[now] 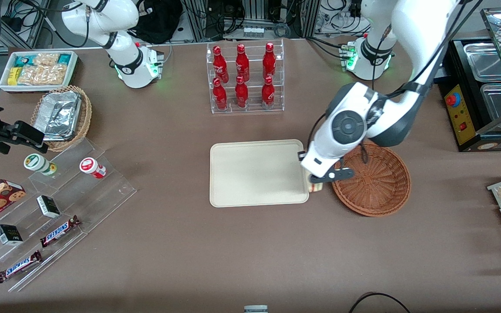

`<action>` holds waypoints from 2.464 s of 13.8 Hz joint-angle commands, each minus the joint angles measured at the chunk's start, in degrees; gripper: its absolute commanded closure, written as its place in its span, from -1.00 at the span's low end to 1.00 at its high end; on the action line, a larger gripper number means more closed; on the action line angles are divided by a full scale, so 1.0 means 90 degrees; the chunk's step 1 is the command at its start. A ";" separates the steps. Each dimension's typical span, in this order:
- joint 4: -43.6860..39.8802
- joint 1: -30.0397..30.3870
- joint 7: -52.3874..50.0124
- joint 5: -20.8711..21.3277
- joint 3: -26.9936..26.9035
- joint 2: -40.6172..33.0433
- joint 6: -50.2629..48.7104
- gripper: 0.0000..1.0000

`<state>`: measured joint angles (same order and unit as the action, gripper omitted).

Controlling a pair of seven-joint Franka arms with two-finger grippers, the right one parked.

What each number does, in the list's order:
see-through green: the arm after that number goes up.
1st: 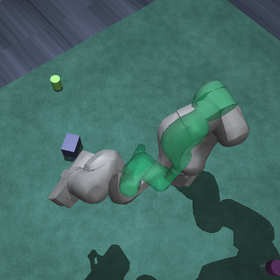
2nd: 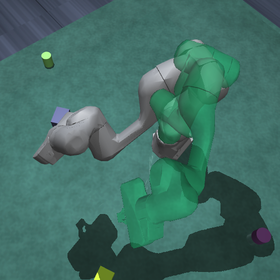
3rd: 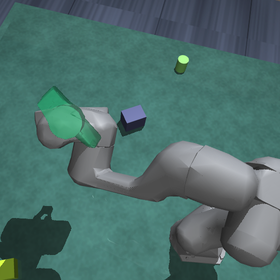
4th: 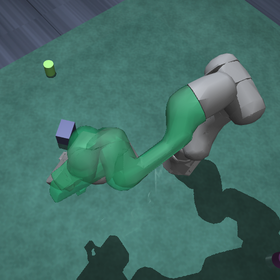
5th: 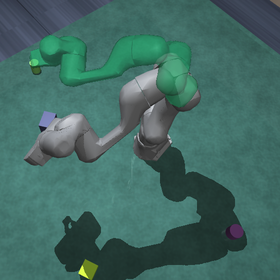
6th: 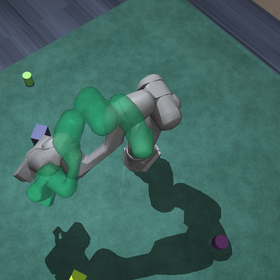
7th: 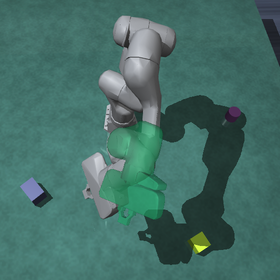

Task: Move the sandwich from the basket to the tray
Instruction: 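Lift the sandwich and carry it over the cream tray, then lower the sandwich onto the tray and open the left gripper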

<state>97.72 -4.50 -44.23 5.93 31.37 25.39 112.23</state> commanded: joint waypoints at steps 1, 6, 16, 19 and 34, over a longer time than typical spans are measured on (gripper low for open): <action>-0.0593 -0.0455 -0.0494 0.0190 0.0021 0.0595 0.0264 0.89; -0.1442 -0.1325 -0.1929 0.1166 -0.0009 0.1523 0.0353 0.90; -0.2381 -0.2039 -0.2254 0.1480 -0.0106 0.2550 0.0275 0.91; -0.2352 -0.2039 -0.2117 0.1470 -0.0106 0.2550 0.0265 0.91; -0.2244 -0.2069 -0.2009 0.1480 -0.0097 0.1859 -0.0123 -1.00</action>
<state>77.18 -22.75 -62.31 18.55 31.04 47.29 114.88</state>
